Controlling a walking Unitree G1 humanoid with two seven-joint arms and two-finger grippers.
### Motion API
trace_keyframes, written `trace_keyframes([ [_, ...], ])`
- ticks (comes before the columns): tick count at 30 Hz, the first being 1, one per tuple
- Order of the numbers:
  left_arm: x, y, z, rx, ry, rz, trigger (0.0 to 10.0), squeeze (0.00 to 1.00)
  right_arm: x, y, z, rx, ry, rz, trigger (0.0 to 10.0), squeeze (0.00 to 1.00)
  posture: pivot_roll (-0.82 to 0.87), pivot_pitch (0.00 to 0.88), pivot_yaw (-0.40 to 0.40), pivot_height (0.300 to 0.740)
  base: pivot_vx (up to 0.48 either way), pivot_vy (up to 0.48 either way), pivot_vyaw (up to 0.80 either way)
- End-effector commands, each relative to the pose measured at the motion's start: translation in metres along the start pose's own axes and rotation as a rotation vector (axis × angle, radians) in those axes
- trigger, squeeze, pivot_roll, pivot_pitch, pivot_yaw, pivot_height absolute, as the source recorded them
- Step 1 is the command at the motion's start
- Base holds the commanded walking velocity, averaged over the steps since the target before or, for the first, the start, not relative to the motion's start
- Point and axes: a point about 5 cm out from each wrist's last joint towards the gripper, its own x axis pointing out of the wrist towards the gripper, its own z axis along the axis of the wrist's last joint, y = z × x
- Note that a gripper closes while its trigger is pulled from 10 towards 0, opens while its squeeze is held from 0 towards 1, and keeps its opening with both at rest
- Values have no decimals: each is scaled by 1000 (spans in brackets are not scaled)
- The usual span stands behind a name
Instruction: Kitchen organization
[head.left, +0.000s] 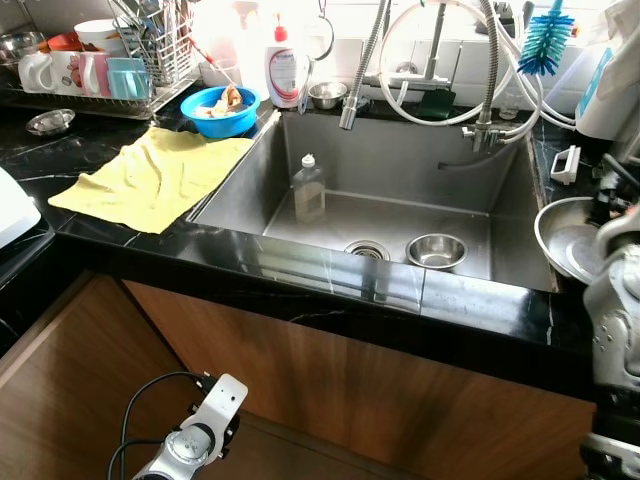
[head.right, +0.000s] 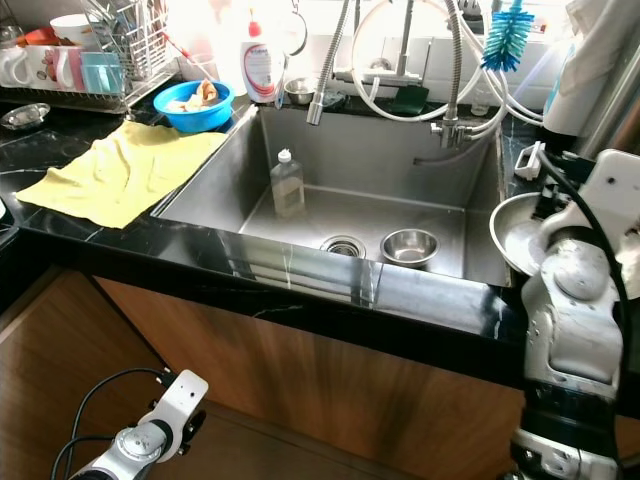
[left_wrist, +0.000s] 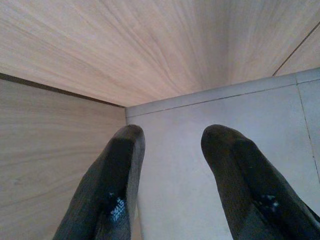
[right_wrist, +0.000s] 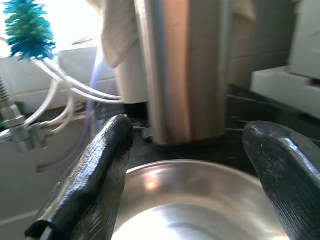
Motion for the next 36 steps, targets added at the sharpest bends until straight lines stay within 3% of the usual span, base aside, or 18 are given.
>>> trace_keyframes([
  [1, -1, 3, -3, 5, 13, 1, 10000, 0, -5, -3, 5, 23, -5, -21, 10000, 0, -96, 0, 64, 740, 0, 0, 0],
  [3, -1, 4, -3, 4, 13, 1, 10000, 0, -6, -5, 5, 35, -3, -33, 10000, 0, -96, 0, 64, 740, 0, 0, 0],
  [5, -1, 3, -4, 4, 15, 1, 10000, 0, -13, -6, 4, 106, 26, -50, 10000, 0, -93, 0, 59, 740, 0, 0, 0],
  [6, -1, 3, -4, 3, 15, 1, 10000, 0, -17, -5, 4, 108, 28, -44, 10000, 298, -91, 0, 57, 740, 0, 0, 0],
  [7, -1, 3, -4, 2, 14, 1, 10000, 0, -19, -5, 5, 107, 29, -42, 10000, 298, -91, 0, 57, 740, 0, 0, 0],
  [8, -1, 3, -4, 2, 14, 1, 10000, 0, -20, -5, 5, 110, 31, -40, 10000, 1000, -91, 0, 57, 740, 0, 0, 0],
  [11, -1, 1, -5, 4, 15, -3, 10000, 0, -29, -9, -3, 142, 88, -60, 10000, 945, -97, 0, 54, 740, 0, 0, 0],
  [12, -1, 1, -5, 4, 16, -4, 10000, 0, -31, -12, -7, 160, 111, -85, 10000, 0, -95, 0, 51, 740, 0, 0, 0],
  [17, -1, 1, -5, 5, 16, -5, 10000, 0, -34, -20, -15, 256, 174, -147, 10000, 0, -98, 0, 50, 740, 0, 0, 0],
  [23, -2, 1, -6, 7, 17, -5, 10000, 0, -33, -32, -17, 232, 196, -190, 10000, 0, -94, 0, 48, 740, 0, 0, 0],
  [27, -2, 1, -6, 7, 17, -5, 10000, 0, -33, -35, -17, 277, 210, -216, 10000, 0, -96, 0, 51, 740, 0, 0, 0],
  [36, -2, 2, -6, 8, 18, -4, 10000, 0, -32, -40, -21, 275, 225, -240, 10000, 0, -98, 0, 55, 740, 0, 0, 0],
])
